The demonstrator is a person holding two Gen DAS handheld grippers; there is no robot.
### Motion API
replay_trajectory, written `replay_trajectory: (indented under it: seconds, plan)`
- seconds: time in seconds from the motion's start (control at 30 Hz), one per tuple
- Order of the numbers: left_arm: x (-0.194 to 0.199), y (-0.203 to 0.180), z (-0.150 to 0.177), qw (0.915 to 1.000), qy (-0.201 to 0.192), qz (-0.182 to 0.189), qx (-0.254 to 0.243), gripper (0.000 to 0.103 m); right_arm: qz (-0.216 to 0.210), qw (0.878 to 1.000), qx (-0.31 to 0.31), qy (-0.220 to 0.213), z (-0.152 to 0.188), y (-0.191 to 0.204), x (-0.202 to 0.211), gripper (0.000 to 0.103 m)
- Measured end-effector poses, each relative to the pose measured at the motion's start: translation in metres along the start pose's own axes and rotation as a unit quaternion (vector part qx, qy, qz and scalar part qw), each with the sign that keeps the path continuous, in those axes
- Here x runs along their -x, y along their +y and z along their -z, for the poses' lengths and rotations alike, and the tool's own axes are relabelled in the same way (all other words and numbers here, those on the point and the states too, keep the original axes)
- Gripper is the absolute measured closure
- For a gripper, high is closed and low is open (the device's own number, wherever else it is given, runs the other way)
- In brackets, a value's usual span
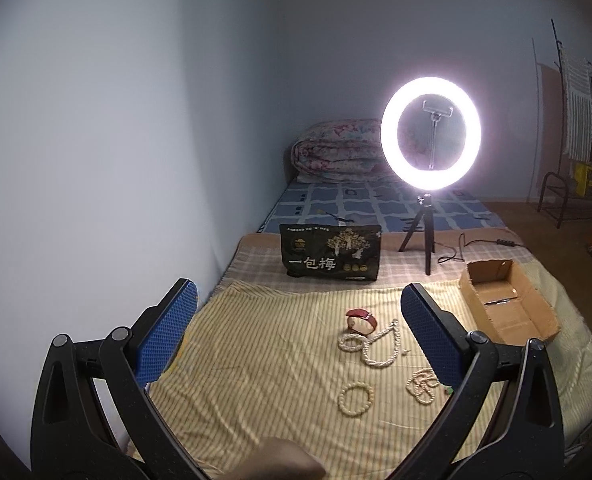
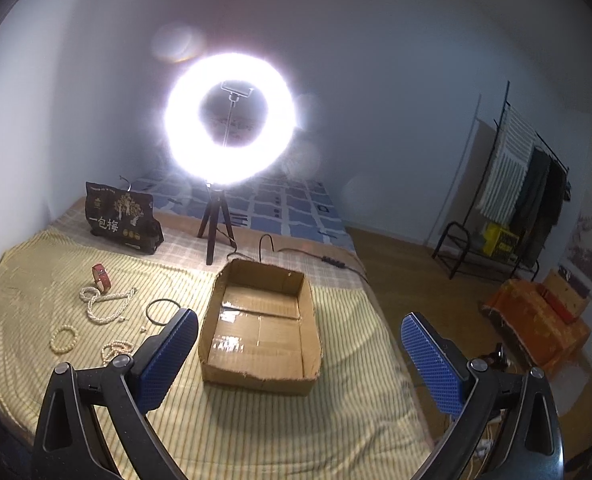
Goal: Organize jewelry
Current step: 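Close the right tool on the green jade pendant while the left tool grasps the pearl necklace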
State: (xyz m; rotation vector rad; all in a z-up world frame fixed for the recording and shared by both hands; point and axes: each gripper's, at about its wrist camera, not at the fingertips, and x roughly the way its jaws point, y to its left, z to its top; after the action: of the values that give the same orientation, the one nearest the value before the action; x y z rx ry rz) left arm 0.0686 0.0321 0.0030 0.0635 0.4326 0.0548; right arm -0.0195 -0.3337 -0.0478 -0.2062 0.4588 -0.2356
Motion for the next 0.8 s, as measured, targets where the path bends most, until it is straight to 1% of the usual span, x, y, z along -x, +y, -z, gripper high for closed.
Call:
replay_trajectory:
  seconds: [0.1,0.2,0.27,0.33,0.47,0.6,0.67,0.77,0.8]
  plan:
    - [-0.015,0.002,-0.002,0.9997,0.013,0.018,-0.007,0.000,-0.002,1.000,0.013,-0.006,-0.009,0.001,-0.010,0.000]
    - [-0.026,0.002,-0.007,0.9996,0.018,0.021,-0.010,0.000,-0.009,0.999,0.028,-0.013,-0.018,0.002,-0.019,0.000]
    - [-0.036,0.003,-0.010,0.9992,0.025,0.029,-0.006,0.000,-0.015,0.999,0.035,-0.017,-0.024,0.005,-0.022,0.000]
    - [-0.043,0.002,-0.011,0.9988,0.032,0.037,-0.003,0.000,-0.030,0.999,0.034,-0.018,-0.027,0.009,-0.024,0.000]
    - [-0.065,0.000,-0.010,0.9963,0.059,0.060,0.017,0.000,-0.079,0.997,0.020,-0.006,-0.031,0.020,-0.032,0.000]
    - [-0.089,-0.009,-0.005,0.9939,0.083,0.070,0.018,0.001,-0.128,0.991,0.016,0.020,-0.023,0.041,-0.044,0.000]
    - [-0.103,-0.012,-0.001,0.9925,0.097,0.072,0.019,0.004,-0.161,0.986,0.011,0.051,-0.012,0.054,-0.059,0.003]
    - [-0.129,-0.014,0.010,0.9856,0.134,0.093,0.045,0.009,-0.192,0.976,0.005,0.098,0.005,0.068,-0.080,0.008]
    - [-0.136,-0.015,0.013,0.9831,0.145,0.099,0.052,0.013,-0.200,0.974,0.003,0.110,0.011,0.071,-0.086,0.009]
